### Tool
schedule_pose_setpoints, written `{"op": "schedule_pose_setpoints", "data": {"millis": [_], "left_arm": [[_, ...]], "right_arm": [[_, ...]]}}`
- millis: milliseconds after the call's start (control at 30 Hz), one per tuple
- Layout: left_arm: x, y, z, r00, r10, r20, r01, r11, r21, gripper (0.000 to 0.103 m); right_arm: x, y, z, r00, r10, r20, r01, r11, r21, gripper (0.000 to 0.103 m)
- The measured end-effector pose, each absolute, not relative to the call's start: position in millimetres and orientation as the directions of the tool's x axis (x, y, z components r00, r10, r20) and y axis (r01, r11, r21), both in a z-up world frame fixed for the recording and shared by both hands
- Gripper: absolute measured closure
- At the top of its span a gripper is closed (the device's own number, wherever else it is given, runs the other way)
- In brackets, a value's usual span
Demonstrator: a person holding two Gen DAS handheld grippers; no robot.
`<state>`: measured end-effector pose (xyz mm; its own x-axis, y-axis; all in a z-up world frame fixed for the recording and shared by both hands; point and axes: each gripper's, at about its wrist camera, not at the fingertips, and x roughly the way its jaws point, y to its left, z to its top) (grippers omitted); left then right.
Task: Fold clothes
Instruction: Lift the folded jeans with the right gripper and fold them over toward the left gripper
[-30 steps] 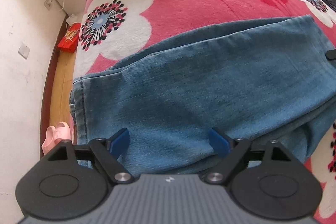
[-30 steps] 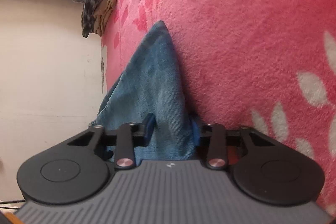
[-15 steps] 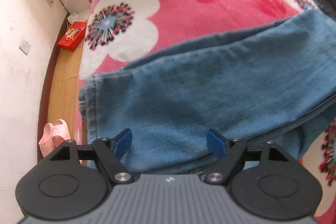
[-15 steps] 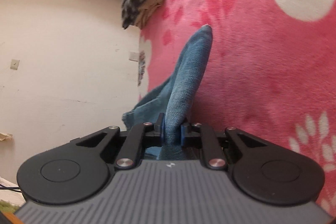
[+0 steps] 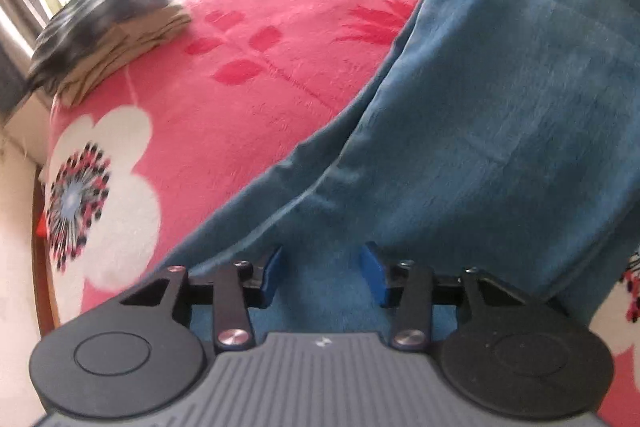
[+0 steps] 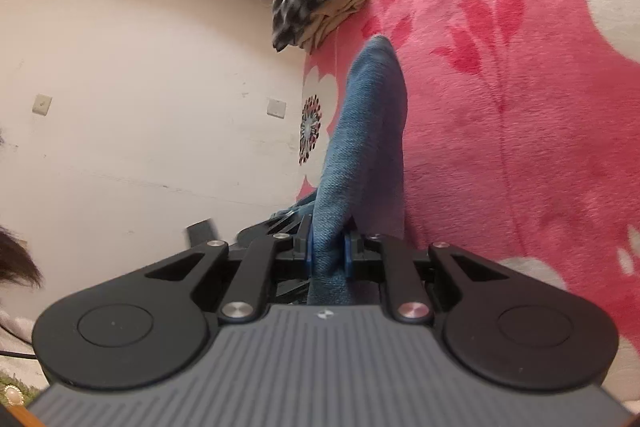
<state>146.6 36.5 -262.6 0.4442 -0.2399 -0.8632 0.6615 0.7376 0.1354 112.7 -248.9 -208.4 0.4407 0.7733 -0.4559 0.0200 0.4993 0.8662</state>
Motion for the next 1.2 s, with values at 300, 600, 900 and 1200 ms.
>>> {"op": "schedule_pose_setpoints", "data": {"millis": [300, 600, 900, 1200], "left_arm": [[155, 36, -244, 0.443, -0.324, -0.836, 0.671, 0.738, 0.07, 0.057], [127, 28, -251, 0.471, -0.317, -0.823, 0.718, 0.68, 0.15, 0.058], [80, 34, -265, 0.435, -0.307, -0.847, 0.731, 0.669, 0.133, 0.055], [72, 148, -219, 0.497, -0.235, -0.836, 0.401, 0.916, -0.019, 0.054]], "right_arm": [[112, -237, -199, 0.428, 0.784, -0.449, 0.024, 0.487, 0.873, 0.091], [124, -212, -193, 0.401, 0.794, -0.456, 0.006, 0.496, 0.868, 0.091], [130, -188, -195, 0.388, 0.82, -0.42, 0.012, 0.451, 0.892, 0.091], [147, -118, -188, 0.307, 0.876, -0.372, -0.066, 0.41, 0.91, 0.091]]}}
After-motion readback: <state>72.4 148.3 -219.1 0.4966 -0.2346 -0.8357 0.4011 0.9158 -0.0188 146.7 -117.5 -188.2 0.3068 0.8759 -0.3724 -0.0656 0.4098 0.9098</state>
